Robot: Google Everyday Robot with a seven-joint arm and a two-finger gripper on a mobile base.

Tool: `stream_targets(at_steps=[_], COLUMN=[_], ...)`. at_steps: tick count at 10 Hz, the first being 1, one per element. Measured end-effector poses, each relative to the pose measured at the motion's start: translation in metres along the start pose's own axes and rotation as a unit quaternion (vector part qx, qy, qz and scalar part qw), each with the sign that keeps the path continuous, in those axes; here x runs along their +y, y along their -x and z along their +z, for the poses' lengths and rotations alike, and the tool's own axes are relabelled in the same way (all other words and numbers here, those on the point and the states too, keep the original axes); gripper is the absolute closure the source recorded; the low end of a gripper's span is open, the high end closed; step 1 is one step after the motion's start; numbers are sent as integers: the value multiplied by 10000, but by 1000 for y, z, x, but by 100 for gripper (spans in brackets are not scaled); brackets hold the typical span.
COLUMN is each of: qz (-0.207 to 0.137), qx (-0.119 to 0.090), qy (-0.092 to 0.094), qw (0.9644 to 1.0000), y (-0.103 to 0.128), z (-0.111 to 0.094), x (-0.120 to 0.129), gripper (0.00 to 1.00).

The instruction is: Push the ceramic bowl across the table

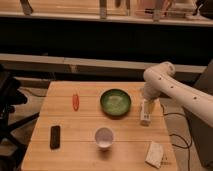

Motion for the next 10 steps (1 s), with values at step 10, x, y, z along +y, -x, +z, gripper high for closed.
stream_targets(at_steps=[10], qz=[37], qx=[-104], qy=[-50], qw=[9999], y=[17], z=[23], x=[-7], gripper=[20])
